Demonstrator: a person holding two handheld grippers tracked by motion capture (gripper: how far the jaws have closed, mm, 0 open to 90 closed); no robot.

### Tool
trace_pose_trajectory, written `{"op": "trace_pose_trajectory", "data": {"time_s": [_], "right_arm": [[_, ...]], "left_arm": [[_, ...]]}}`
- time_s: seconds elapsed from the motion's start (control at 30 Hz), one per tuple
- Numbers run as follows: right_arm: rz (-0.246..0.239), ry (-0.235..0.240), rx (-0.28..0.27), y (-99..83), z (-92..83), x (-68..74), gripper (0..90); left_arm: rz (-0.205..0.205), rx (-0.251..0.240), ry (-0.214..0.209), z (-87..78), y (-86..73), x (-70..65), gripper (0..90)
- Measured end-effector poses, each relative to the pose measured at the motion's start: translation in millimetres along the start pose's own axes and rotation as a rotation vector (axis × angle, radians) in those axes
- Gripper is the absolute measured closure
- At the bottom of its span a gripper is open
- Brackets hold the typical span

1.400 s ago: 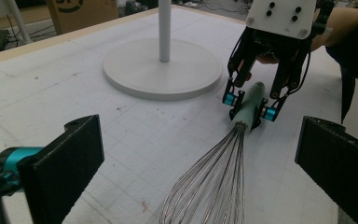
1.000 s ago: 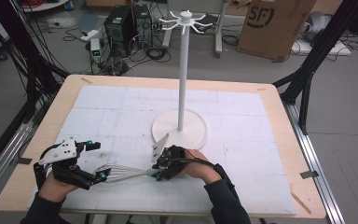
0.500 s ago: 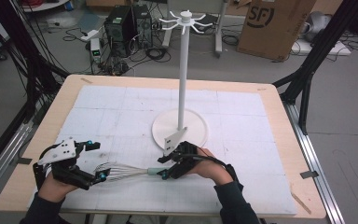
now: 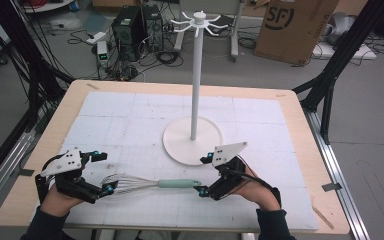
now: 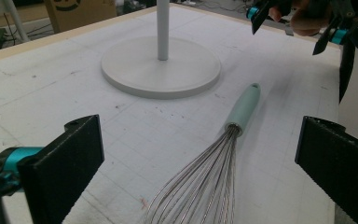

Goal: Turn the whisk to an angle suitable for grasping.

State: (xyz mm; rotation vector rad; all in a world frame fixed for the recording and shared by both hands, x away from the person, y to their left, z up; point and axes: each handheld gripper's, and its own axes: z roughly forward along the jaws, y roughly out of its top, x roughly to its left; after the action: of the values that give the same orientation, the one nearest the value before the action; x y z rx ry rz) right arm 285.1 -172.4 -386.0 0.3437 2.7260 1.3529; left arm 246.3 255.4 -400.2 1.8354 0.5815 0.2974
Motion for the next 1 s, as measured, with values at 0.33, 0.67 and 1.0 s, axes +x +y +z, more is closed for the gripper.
{"op": "trace_pose_trajectory", "data": {"time_s": [0.33, 0.67, 1.0], "right_arm": [[0.091, -0.109, -0.055, -34.2, -35.7, -1.6, 0.4], [0.187, -0.199, -0.090, -71.7, -58.6, 4.1, 0.5], [0.192, -0.208, -0.082, -72.7, -63.0, 10.2, 0.6]], "left_arm": [[-0.006, 0.007, 0.000, 0.8, -0.5, 0.4, 1.7], [-0.015, 0.018, 0.002, 1.0, -3.8, 3.4, 1.7], [-0.027, 0.010, 0.000, -3.5, -5.7, 8.4, 1.7]]}}
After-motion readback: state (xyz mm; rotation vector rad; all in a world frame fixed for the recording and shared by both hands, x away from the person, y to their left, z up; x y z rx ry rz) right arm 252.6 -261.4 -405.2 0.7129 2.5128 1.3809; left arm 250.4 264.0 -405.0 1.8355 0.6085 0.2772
